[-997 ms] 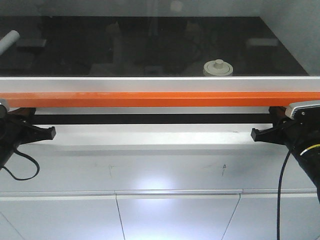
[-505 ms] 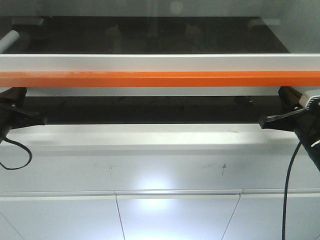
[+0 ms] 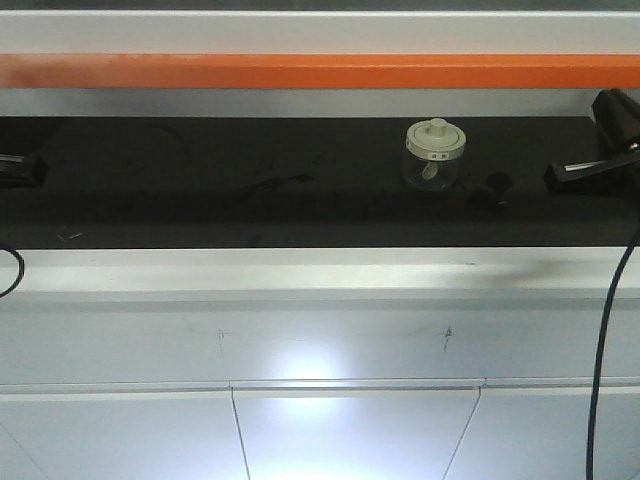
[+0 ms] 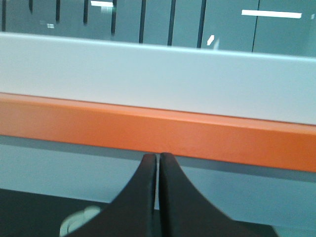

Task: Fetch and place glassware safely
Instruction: 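Lift the orange handle with both grippers to raise the sash, then release the handle and move the right gripper toward the glass jar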

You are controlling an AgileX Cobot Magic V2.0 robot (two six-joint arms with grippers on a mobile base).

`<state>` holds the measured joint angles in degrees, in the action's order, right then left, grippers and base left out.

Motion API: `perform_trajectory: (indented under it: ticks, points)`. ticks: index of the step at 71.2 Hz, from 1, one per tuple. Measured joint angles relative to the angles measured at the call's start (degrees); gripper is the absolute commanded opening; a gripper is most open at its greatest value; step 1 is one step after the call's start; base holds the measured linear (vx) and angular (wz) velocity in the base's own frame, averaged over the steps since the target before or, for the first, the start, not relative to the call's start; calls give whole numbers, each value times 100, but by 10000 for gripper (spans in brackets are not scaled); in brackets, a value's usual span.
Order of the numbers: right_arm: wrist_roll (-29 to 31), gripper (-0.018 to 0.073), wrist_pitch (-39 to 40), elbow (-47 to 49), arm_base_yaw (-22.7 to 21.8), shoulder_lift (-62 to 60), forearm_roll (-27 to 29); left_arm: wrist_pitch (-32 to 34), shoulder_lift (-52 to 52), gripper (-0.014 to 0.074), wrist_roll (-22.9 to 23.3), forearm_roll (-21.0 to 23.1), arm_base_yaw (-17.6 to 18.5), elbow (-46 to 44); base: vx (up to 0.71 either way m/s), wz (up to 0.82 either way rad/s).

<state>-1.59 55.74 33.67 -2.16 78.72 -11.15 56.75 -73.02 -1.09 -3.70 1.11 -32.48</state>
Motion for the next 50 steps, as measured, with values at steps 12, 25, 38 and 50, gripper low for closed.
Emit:
perform_trajectory:
  ticks: [12,25,38,50]
  points:
    - [-144,-1,-26,17,0,-157,0,-251,140,-7,0,-2,0,0,0,0]
    - [-288,-1,-71,17,0,-163,-5,-342,180,-7,0,-2,0,0,0,0]
    - [-318,-1,-163,17,0,-163,-55,-368,180,-7,0,-2,0,0,0,0]
    - [-318,-1,-481,17,0,-217,-273,-482,202,-7,9,-2,0,0,0,0]
